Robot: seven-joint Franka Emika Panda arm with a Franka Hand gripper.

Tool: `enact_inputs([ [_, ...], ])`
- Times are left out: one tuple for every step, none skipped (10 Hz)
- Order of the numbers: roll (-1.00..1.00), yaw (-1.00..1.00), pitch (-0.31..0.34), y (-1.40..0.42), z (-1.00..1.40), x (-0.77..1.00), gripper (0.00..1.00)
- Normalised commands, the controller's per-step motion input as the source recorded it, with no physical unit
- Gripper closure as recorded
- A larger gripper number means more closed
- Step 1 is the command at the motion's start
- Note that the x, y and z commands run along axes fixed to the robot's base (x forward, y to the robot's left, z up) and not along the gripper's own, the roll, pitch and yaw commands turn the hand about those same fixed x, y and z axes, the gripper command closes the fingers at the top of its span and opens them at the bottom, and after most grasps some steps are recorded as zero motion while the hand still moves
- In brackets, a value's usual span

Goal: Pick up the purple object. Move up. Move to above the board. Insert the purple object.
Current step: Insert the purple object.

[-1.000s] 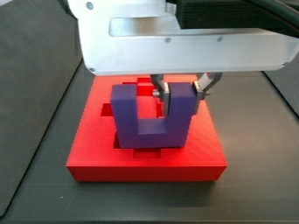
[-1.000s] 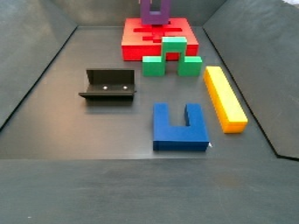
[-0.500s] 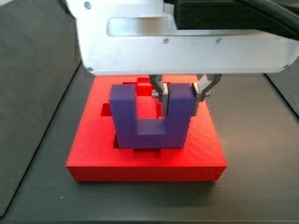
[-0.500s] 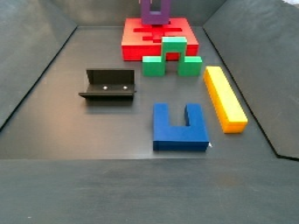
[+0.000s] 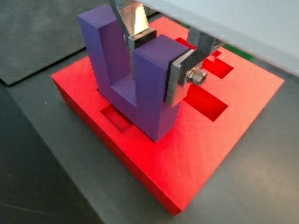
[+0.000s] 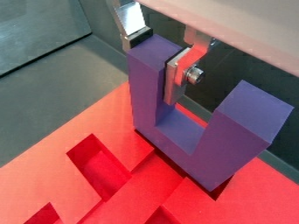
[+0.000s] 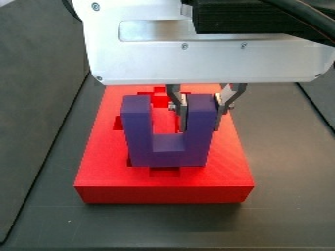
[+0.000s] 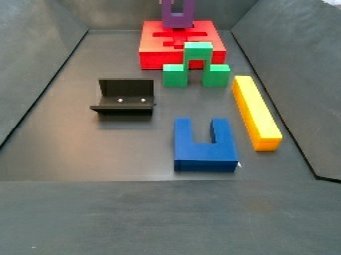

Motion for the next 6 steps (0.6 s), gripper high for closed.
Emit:
enact_inputs([
  [-0.15,0.00,-0.084,0.01,-0.08,-0.12,1.00],
  [-0.15,0.00,-0.079,0.05,-0.11,-0.08,1.00],
  [-0.09,0.01,-0.056,0.00,-0.15,0.01,1.00],
  [-0.02,0.00,-0.003,-0.05,-0.25,0.28,1.00],
  [0.00,0.00,-0.037,-0.06,-0.51,0.28,1.00],
  [0.20,-0.01,0.003,-0.09,-0.48,0.25,1.00],
])
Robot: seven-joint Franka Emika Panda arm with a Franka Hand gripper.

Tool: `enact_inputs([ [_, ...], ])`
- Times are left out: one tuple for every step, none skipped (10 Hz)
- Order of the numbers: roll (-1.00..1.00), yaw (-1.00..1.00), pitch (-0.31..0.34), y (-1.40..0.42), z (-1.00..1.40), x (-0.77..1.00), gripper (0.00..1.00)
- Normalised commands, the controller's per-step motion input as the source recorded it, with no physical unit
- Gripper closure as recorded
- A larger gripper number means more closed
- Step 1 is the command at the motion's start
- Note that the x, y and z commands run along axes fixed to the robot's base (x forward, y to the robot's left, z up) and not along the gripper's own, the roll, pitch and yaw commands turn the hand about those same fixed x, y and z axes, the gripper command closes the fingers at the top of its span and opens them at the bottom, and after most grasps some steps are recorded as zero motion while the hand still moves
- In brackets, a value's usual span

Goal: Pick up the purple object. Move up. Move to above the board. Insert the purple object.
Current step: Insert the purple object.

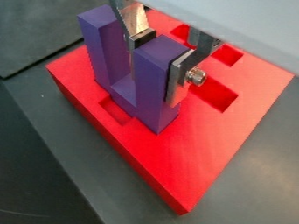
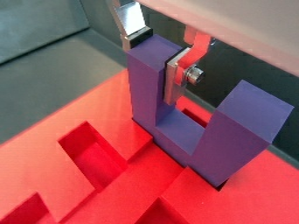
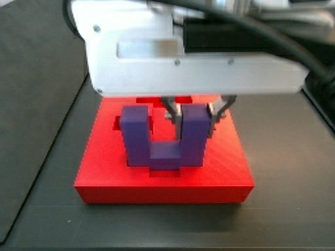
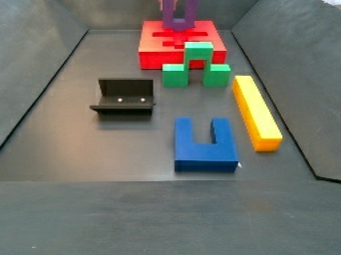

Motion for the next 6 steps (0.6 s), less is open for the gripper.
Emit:
enact_inputs([
  [0.26,0.00,0.089,-0.06,-0.49,0.19,1.00],
  [0.25,-0.01,0.147,-0.03,-0.55,0.15,1.00],
  [0.25,-0.03,0.189,-0.03,-0.57,0.12,1.00],
  [0.24,-0.06,0.186,-0.04,-0.58,0.07,1.00],
  [0.15,-0.05,0.087,-0.02,-0.40,0.02,1.00],
  [0.00,0.00,0.000,0.00,0.00,0.00,1.00],
])
